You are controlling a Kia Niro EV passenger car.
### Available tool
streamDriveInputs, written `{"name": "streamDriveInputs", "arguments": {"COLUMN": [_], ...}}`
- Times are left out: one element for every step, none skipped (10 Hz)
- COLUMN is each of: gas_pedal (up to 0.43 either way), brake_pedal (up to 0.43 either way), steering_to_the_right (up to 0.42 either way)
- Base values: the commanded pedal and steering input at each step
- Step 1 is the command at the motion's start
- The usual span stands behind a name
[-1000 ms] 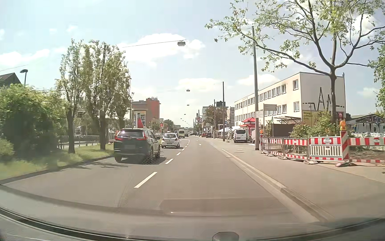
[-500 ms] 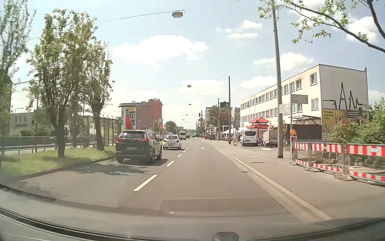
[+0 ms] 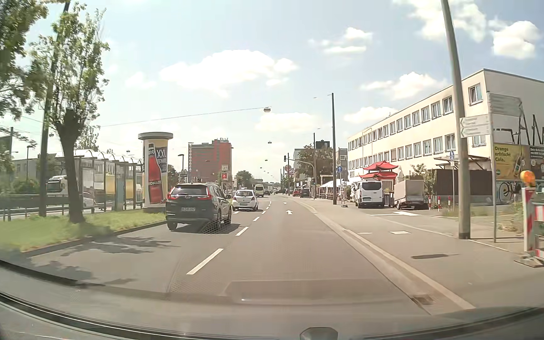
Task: Follow the waypoints while adhering to traffic rules and regulations
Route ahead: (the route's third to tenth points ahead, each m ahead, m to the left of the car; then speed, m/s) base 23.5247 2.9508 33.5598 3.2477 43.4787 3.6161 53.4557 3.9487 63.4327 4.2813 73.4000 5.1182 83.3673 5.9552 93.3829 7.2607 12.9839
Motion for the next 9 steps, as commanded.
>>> {"name": "streamDriveInputs", "arguments": {"gas_pedal": [0.13, 0.13, 0.13, 0.13, 0.13, 0.13, 0.13, 0.13, 0.13], "brake_pedal": [0.03, 0.03, 0.03, 0.03, 0.03, 0.03, 0.03, 0.03, 0.03], "steering_to_the_right": [-0.005, -0.005, -0.005, -0.005, -0.005, -0.005, -0.005, -0.005, -0.004]}}
